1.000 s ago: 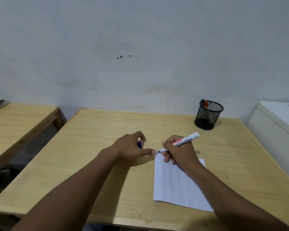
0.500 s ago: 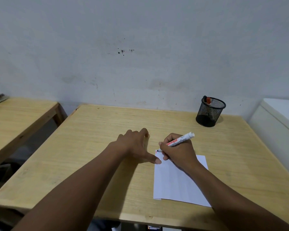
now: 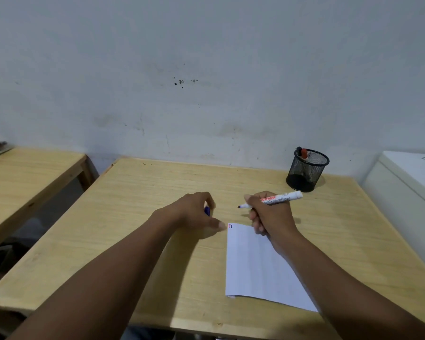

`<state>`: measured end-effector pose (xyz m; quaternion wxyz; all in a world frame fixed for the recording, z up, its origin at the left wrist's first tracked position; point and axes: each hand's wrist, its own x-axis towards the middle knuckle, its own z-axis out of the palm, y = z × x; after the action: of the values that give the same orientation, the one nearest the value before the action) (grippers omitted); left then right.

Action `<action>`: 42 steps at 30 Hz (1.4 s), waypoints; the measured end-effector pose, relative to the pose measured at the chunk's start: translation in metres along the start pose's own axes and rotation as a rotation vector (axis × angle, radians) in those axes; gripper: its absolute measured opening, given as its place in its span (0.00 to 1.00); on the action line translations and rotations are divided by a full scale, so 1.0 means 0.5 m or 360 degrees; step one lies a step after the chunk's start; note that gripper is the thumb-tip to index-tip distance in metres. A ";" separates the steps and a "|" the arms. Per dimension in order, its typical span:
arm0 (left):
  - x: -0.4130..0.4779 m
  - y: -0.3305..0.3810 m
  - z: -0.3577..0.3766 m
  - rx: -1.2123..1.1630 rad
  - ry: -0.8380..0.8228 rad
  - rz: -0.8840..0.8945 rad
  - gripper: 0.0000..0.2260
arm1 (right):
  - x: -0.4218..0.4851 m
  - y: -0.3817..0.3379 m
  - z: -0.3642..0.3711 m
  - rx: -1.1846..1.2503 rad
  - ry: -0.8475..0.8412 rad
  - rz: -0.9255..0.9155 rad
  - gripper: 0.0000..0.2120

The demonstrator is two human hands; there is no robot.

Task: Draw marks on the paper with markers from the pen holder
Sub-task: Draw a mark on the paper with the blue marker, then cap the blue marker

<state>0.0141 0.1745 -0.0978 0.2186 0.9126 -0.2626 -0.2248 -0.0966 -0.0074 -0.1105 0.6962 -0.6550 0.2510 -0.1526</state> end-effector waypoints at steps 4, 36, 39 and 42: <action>0.019 -0.015 -0.028 -0.0182 0.0209 0.0131 0.04 | 0.027 -0.094 -0.031 0.0164 -0.0045 -0.0027 0.05; 0.135 0.315 -0.106 -0.1594 0.0341 0.0517 0.08 | 0.130 -0.297 -0.184 0.0138 -0.0246 -0.0043 0.13; 0.155 0.343 -0.102 -0.1409 0.0537 0.0537 0.09 | 0.146 -0.321 -0.229 -0.0410 -0.0219 0.0136 0.23; 0.180 0.370 -0.103 -0.1063 0.0729 0.0603 0.11 | 0.163 -0.340 -0.288 -0.0867 -0.0062 0.0146 0.24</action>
<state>0.0391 -0.0047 0.0124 0.5911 0.7540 -0.2829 -0.0455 -0.0884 -0.1879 0.0428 0.5053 -0.8088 0.2989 -0.0353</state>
